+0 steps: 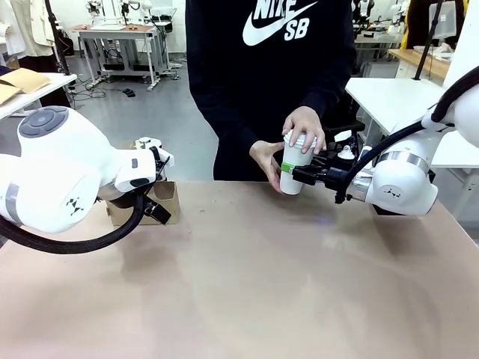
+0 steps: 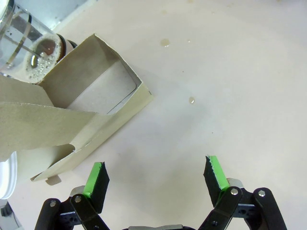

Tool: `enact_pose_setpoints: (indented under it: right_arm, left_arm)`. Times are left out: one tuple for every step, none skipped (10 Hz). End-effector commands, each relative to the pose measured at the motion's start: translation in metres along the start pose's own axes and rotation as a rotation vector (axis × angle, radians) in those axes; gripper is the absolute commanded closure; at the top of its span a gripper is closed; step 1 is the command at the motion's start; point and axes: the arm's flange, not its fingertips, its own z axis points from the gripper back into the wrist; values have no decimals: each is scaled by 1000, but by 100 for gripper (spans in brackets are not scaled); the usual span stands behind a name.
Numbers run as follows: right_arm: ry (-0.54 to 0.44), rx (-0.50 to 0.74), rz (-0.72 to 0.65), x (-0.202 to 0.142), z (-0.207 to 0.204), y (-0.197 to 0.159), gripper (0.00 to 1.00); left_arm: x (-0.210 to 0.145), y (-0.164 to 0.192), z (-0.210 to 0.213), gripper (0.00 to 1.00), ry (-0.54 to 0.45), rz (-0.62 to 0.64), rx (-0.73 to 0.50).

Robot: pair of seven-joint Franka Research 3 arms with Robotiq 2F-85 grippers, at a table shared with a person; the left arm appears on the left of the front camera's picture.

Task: Pour a drink into a cup and package it in a carrier.
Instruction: When a person places the Paper Cup Lid on the 600 ml Paper Cup , lift the 600 ml Paper Cup.

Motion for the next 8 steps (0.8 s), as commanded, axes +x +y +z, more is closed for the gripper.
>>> enact_pose_setpoints:
  right_arm:
    - [-16, 4, 8, 9, -4, 2, 19]
    - [-16, 4, 8, 9, -4, 2, 19]
    - [-16, 4, 8, 9, -4, 2, 19]
    - [-16, 4, 8, 9, -4, 2, 19]
    - [-16, 4, 8, 9, -4, 2, 19]
    - [-16, 4, 8, 9, -4, 2, 19]
    - [-16, 4, 8, 9, -4, 2, 19]
    - [-16, 4, 8, 9, -4, 2, 19]
  left_arm:
    - [0, 0, 1, 0, -1, 1, -1]
    - [0, 0, 1, 0, -1, 1, -1]
    - [0, 0, 1, 0, -1, 1, -1]
    - [0, 0, 1, 0, -1, 1, -1]
    - [0, 0, 1, 0, -1, 1, -1]
    - [0, 0, 1, 0, -1, 1, -1]
    - [0, 0, 1, 0, -1, 1, -1]
    - [0, 0, 1, 0, -1, 1, -1]
